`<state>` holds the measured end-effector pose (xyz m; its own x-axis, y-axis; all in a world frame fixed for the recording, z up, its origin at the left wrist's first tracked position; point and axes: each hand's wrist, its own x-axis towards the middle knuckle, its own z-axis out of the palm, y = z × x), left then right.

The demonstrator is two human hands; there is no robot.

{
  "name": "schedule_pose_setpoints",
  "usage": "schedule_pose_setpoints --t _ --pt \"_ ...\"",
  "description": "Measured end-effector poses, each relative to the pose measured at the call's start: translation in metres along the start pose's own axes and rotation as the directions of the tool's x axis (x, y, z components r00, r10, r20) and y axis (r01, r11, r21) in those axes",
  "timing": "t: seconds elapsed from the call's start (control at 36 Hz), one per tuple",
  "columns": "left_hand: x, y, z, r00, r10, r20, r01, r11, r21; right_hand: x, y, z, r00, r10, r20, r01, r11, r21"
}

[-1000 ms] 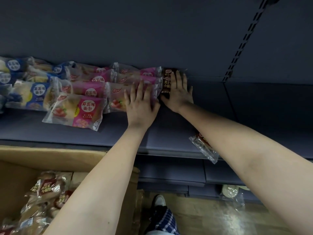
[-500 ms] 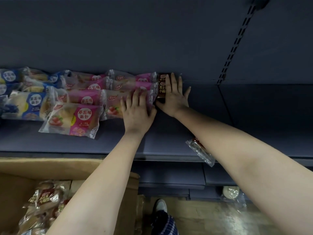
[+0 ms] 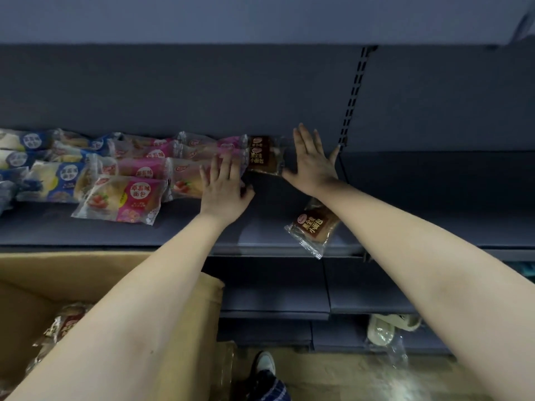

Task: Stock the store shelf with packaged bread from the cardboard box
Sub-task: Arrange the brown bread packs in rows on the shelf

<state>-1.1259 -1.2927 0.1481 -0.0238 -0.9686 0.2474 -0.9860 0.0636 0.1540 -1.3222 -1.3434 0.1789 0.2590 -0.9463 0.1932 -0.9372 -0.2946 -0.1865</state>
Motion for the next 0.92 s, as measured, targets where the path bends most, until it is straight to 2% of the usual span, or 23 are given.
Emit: schedule_pose_setpoints --t 0.17,0.28,0.42,0.58,0.75,0.92 --pt "-0.018 0.032 -0.014 0.994 0.112 -0.009 -0.112 0.993 -0.025 -0.03 0.005 -0.02 0.999 -0.031 -0.02 0.03 0.999 -0.015" --pt "-0.029 0.052 -0.014 0.977 0.194 0.086 -0.186 0.978 -0.097 -0.051 0.009 -0.023 0.999 -0.027 0.023 0.027 1.0 0.001" --pt "-0.042 0.079 -0.01 0.96 0.223 0.17 -0.197 0.968 -0.154 -0.073 0.026 -0.024 0.999 0.018 0.05 -0.016 0.999 -0.032" --pt "-0.05 0.109 -0.002 0.924 0.21 0.319 -0.144 0.965 -0.217 -0.094 0.052 -0.034 0.995 0.053 0.08 -0.05 0.998 -0.031" --pt "-0.065 0.129 0.01 0.942 0.218 0.254 -0.158 0.959 -0.236 -0.117 0.069 -0.037 0.994 -0.01 0.113 0.008 1.0 0.024" --pt "-0.066 0.138 0.004 0.953 0.233 0.194 -0.163 0.933 -0.32 -0.134 0.077 -0.035 0.973 -0.141 0.182 0.128 0.988 0.081"
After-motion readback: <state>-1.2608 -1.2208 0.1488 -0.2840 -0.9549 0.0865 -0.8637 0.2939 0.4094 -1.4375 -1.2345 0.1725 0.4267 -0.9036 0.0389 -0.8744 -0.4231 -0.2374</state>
